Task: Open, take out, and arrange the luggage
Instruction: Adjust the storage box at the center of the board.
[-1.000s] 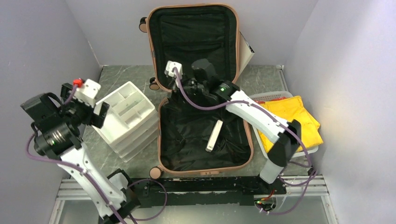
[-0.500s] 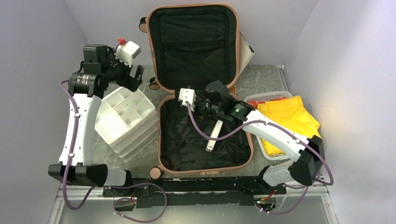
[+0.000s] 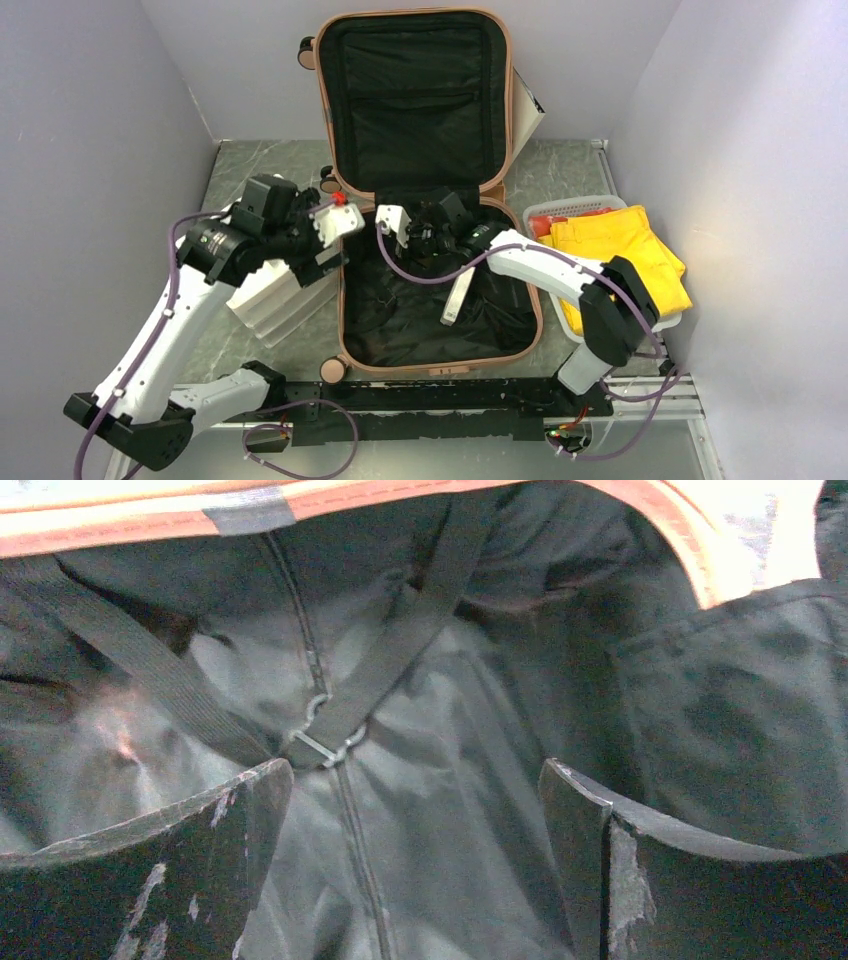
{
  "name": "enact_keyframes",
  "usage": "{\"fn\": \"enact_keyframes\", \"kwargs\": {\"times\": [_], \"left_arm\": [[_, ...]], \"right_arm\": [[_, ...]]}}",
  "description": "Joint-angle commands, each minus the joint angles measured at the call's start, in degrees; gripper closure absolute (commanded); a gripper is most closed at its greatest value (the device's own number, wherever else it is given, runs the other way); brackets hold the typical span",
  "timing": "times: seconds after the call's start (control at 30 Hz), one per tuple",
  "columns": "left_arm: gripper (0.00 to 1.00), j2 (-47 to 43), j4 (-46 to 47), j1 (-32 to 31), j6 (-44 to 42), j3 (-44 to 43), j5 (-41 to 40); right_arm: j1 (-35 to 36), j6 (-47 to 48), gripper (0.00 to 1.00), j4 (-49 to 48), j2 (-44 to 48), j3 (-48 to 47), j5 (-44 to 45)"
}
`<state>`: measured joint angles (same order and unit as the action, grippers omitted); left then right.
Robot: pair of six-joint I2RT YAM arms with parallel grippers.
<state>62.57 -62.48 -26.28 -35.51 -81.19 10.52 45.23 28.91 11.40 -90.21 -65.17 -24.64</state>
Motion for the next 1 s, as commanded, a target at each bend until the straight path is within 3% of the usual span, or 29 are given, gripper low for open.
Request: {"fn": "enact_keyframes", "kwargs": {"times": [0.0,0.17,0.4,0.53,0.8,0.97], "left_arm": [[0.03,-5.41,-1.11,-1.68,-6.27,5.42,-8.30],[0.03,-9.41,-2.19,-1.71,-9.45,9.32,-17.06],[0.03,-13.05,-2.32,-1.73,-10.49,14.39,-31.15],[0.03,-14.57,-1.24,-1.75,-9.48,18.30,-35.35],[0.03,-15.02,8.94,0.38,-11.26,25.11,-46.89],[0.03,-15.29,16.24,4.64,-15.73,27.70,-48.09]], "right_arm": [[-2.98,-6.07,0.00,-1.25,-3.04,-6.35,-8.86],[-7.27,-10.17,0.00,-0.42,-7.55,-9.84,-13.94],[-7.60,-10.53,0.00,0.89,-9.34,-12.18,-14.23],[-7.26,-10.05,0.00,2.20,-9.37,-13.88,-15.15],[-2.24,-9.08,0.00,5.56,-10.79,-19.22,-15.22],[1.26,-13.42,0.00,7.11,-13.94,-25.55,-14.65]]}}
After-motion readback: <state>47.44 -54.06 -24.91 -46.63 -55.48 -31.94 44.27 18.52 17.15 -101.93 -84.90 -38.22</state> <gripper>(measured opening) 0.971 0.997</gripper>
